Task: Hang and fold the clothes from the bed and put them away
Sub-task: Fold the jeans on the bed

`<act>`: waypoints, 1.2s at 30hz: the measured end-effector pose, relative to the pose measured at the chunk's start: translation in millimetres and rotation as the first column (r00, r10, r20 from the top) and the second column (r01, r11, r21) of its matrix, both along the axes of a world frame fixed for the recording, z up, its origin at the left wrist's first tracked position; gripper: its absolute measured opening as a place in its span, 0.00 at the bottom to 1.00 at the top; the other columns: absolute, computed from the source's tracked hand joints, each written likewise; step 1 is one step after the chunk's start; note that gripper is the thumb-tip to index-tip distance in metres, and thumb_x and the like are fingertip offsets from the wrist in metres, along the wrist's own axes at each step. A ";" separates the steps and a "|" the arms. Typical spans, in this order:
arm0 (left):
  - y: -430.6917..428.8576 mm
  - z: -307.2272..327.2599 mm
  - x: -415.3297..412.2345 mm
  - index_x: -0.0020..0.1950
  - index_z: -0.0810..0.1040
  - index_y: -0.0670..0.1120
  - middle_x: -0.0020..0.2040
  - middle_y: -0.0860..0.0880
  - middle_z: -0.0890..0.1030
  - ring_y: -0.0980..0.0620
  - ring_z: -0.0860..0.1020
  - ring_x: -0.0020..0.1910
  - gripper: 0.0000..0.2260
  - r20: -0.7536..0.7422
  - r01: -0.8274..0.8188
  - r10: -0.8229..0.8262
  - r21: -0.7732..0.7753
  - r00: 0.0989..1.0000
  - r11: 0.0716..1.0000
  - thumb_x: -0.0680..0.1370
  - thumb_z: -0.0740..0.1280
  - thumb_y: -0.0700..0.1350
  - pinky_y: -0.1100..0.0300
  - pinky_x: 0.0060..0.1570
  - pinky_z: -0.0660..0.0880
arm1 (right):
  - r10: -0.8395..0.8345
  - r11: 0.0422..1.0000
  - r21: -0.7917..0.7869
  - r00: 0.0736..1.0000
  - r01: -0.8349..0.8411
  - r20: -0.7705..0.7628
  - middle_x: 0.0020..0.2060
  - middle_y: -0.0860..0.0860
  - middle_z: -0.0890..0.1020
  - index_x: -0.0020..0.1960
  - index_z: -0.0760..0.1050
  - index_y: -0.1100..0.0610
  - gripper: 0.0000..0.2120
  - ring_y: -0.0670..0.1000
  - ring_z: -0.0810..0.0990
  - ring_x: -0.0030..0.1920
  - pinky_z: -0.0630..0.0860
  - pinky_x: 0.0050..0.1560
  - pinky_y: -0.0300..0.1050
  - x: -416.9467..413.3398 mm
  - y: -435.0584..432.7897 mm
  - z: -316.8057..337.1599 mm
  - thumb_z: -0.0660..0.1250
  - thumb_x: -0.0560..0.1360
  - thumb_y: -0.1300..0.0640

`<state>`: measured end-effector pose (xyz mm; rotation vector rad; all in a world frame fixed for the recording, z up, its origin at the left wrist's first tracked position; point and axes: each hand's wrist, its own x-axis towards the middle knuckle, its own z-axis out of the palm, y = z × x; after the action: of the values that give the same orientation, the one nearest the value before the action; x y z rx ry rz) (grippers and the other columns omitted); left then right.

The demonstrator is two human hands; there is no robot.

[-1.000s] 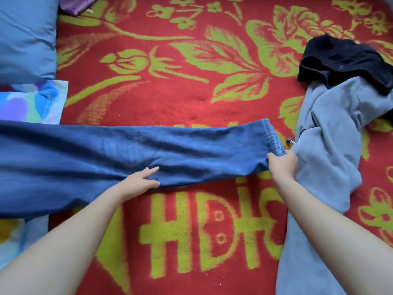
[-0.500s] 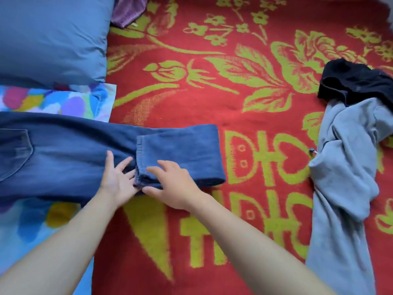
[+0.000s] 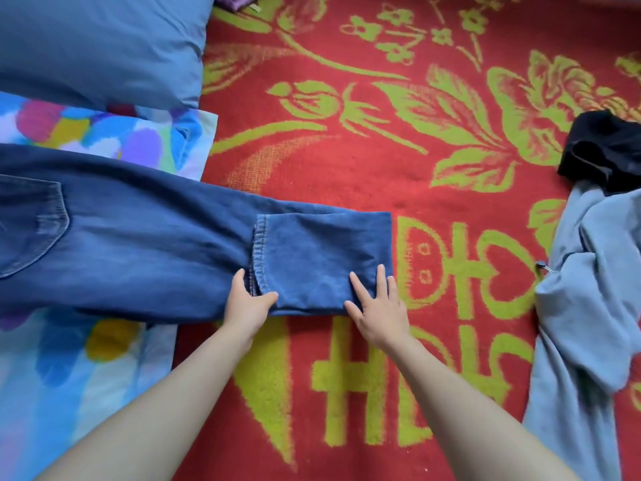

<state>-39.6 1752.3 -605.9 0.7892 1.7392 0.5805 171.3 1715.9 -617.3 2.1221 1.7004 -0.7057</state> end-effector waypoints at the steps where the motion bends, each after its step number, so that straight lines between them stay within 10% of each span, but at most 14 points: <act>1: 1.9 0.6 0.9 0.56 0.73 0.50 0.47 0.54 0.77 0.48 0.76 0.55 0.18 -0.005 -0.001 0.001 0.026 1.000 1.000 0.72 0.66 0.32 0.65 0.49 0.72 | -0.010 0.999 -0.031 1.000 0.010 -0.011 0.76 0.53 0.37 0.75 0.44 0.38 0.27 0.56 0.41 0.76 0.56 0.70 0.52 0.1 2.4 -0.4 0.48 0.79 0.38; 6: -1.9 9.4 -2.7 0.74 0.63 0.56 0.44 0.51 0.75 0.45 0.69 0.50 0.29 -0.512 0.276 -0.143 0.194 0.847 0.941 0.75 0.67 0.41 0.53 0.50 0.69 | -0.065 0.998 -0.006 0.989 0.065 -0.133 0.77 0.51 0.44 0.74 0.50 0.37 0.26 0.54 0.46 0.76 0.57 0.70 0.52 6.5 12.9 6.6 0.51 0.78 0.37; 8: -7.4 13.2 -2.1 0.76 0.59 0.50 0.58 0.42 0.74 0.39 0.69 0.57 0.34 -0.699 0.337 -0.198 0.066 0.687 0.939 0.73 0.69 0.40 0.45 0.52 0.68 | -0.213 0.953 0.166 0.948 0.255 -0.235 0.76 0.54 0.49 0.76 0.51 0.43 0.28 0.55 0.50 0.75 0.55 0.70 0.51 7.8 10.8 7.5 0.56 0.79 0.41; 12: -13.7 4.2 3.9 0.71 0.69 0.43 0.69 0.32 0.67 0.31 0.68 0.66 0.38 -0.903 0.728 -0.293 0.031 0.314 0.685 0.62 0.76 0.38 0.37 0.58 0.69 | -0.643 0.619 0.004 0.510 0.785 -0.571 0.74 0.60 0.57 0.76 0.44 0.61 0.38 0.57 0.57 0.74 0.55 0.73 0.50 11.4 14.4 2.9 0.64 0.77 0.53; 15: -20.2 -12.5 0.0 0.78 0.46 0.53 0.78 0.42 0.42 0.42 0.45 0.77 0.38 -0.786 0.842 -0.618 -0.354 -0.032 0.407 0.74 0.65 0.48 0.46 0.71 0.56 | -0.710 0.505 -0.122 0.331 0.855 -0.621 0.62 0.60 0.75 0.68 0.64 0.66 0.27 0.55 0.74 0.61 0.71 0.60 0.43 19.9 17.3 4.1 0.68 0.73 0.60; 17: -20.6 -17.6 -4.3 0.77 0.38 0.56 0.77 0.45 0.37 0.45 0.40 0.76 0.39 -0.716 0.826 -0.697 -0.409 -0.027 0.388 0.76 0.62 0.48 0.51 0.72 0.55 | -0.677 0.498 -0.151 0.273 0.854 -0.684 0.40 0.54 0.80 0.47 0.76 0.62 0.05 0.49 0.77 0.39 0.71 0.33 0.32 28.8 25.7 14.3 0.67 0.71 0.64; 19: -20.7 -11.5 4.0 0.76 0.36 0.56 0.77 0.46 0.37 0.45 0.40 0.76 0.41 -0.721 0.854 -0.692 -0.370 -0.017 0.365 0.75 0.63 0.48 0.53 0.70 0.56 | -0.629 0.540 -0.122 0.304 0.832 -0.715 0.29 0.48 0.72 0.35 0.72 0.57 0.08 0.44 0.68 0.27 0.62 0.22 0.33 46.6 32.8 24.4 0.67 0.71 0.65; 31: -63.2 18.1 158.0 0.78 0.47 0.51 0.78 0.45 0.40 0.48 0.42 0.77 0.37 -0.397 0.988 -0.915 -0.104 0.067 0.117 0.75 0.64 0.49 0.49 0.73 0.52 | -0.726 0.352 0.246 0.429 0.903 -0.537 0.33 0.53 0.71 0.42 0.75 0.67 0.04 0.51 0.68 0.37 0.64 0.27 0.40 198.9 -28.5 108.0 0.67 0.70 0.66; 36: -75.5 24.7 134.7 0.77 0.54 0.49 0.78 0.46 0.46 0.46 0.47 0.76 0.30 -0.396 0.971 -0.907 -0.118 0.146 0.208 0.77 0.60 0.53 0.49 0.71 0.54 | -0.665 0.500 0.470 0.670 0.727 -0.329 0.30 0.53 0.69 0.37 0.68 0.60 0.09 0.55 0.69 0.37 0.61 0.31 0.47 175.4 -16.8 140.6 0.67 0.70 0.59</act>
<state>95.1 1676.8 -581.2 2.0307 1.0898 -0.4013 346.6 1699.2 -476.6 3.3520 1.0860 -0.5204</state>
